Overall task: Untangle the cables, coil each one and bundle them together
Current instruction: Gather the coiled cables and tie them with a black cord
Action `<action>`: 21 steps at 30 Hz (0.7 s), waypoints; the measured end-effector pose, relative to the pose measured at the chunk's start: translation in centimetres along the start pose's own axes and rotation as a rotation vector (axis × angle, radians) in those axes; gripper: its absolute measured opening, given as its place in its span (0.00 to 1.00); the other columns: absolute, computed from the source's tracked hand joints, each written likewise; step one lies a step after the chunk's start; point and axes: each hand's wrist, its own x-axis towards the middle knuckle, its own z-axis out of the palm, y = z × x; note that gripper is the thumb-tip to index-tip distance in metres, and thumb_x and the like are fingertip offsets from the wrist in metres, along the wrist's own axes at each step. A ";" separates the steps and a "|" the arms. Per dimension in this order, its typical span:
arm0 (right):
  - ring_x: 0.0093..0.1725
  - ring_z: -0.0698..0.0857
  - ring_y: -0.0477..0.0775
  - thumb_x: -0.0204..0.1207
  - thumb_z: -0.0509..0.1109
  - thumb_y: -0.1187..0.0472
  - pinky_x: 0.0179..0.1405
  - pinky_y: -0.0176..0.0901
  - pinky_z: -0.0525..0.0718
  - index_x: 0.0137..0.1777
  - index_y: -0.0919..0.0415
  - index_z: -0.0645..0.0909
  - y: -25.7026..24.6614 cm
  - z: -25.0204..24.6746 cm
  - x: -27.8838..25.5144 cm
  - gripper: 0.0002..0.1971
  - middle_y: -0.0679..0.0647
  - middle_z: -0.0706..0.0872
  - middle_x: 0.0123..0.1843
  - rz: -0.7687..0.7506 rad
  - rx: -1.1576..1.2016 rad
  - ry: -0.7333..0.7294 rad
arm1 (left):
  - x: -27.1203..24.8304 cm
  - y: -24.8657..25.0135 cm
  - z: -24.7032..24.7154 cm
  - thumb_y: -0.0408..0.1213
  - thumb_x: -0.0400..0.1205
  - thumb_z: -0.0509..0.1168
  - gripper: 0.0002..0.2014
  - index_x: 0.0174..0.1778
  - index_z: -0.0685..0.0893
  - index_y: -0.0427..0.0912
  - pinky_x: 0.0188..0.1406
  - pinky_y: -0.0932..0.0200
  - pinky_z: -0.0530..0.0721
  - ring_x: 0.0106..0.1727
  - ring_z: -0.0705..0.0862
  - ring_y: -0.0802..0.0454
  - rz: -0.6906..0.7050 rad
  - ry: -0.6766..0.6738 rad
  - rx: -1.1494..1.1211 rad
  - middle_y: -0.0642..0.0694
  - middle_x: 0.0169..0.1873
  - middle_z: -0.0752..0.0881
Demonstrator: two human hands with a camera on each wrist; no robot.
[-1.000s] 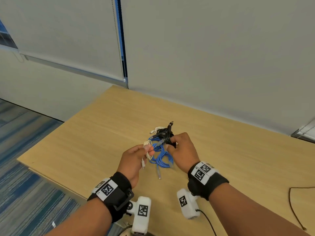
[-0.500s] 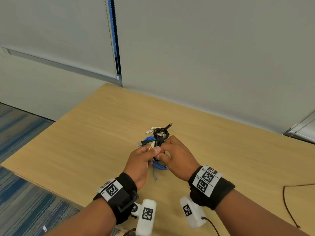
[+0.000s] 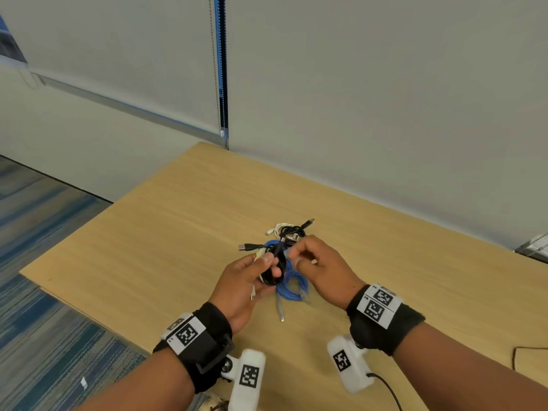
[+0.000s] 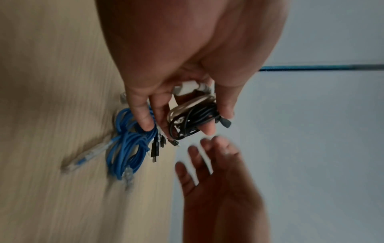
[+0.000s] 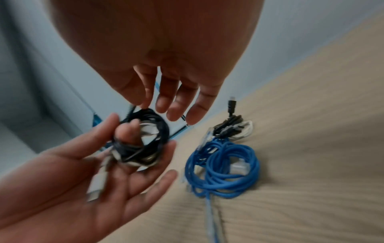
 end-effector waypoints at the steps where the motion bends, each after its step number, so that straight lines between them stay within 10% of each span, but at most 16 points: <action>1: 0.46 0.81 0.46 0.81 0.68 0.64 0.49 0.41 0.79 0.46 0.52 0.83 0.8 0.0 0.2 0.06 0.51 0.82 0.48 0.048 -0.055 0.014 | 0.0 0.2 -0.4 0.49 0.77 0.73 0.12 0.48 0.88 0.44 0.68 0.42 0.80 0.53 0.86 0.45 0.004 0.019 -0.028 0.44 0.42 0.88; 7: 0.56 0.78 0.56 0.80 0.68 0.44 0.51 0.47 0.78 0.64 0.47 0.82 4.8 2.9 -1.4 0.16 0.51 0.72 0.56 0.184 -0.680 -0.328 | -0.1 0.4 -2.3 0.47 0.82 0.69 0.08 0.48 0.82 0.46 0.68 0.46 0.77 0.64 0.89 0.46 0.012 0.055 -0.119 0.41 0.58 0.92; 12: 0.51 0.77 0.53 0.83 0.68 0.53 0.48 0.40 0.74 0.61 0.50 0.83 5.0 3.0 -2.9 0.09 0.50 0.72 0.53 0.161 -0.545 -0.163 | -0.6 -0.8 -2.6 0.48 0.73 0.75 0.14 0.49 0.89 0.44 0.62 0.49 0.79 0.55 0.91 0.51 0.030 0.152 -0.075 0.43 0.47 0.94; 17: 0.47 0.77 0.44 0.79 0.75 0.58 0.46 0.25 0.71 0.58 0.53 0.87 2.7 2.3 -4.6 0.08 0.45 0.74 0.51 0.009 -0.328 0.125 | -1.1 -1.5 -1.6 0.42 0.84 0.70 0.07 0.44 0.92 0.47 0.59 0.45 0.75 0.59 0.87 0.47 -0.007 0.186 0.000 0.42 0.52 0.94; 21: 0.50 0.78 0.51 0.80 0.72 0.64 0.49 0.38 0.77 0.58 0.57 0.87 0.7 2.6 -4.5 0.09 0.51 0.77 0.54 -0.047 -0.419 0.069 | -1.8 -1.3 0.3 0.44 0.78 0.73 0.07 0.47 0.94 0.49 0.61 0.47 0.80 0.53 0.88 0.50 -0.068 0.027 -0.025 0.43 0.53 0.93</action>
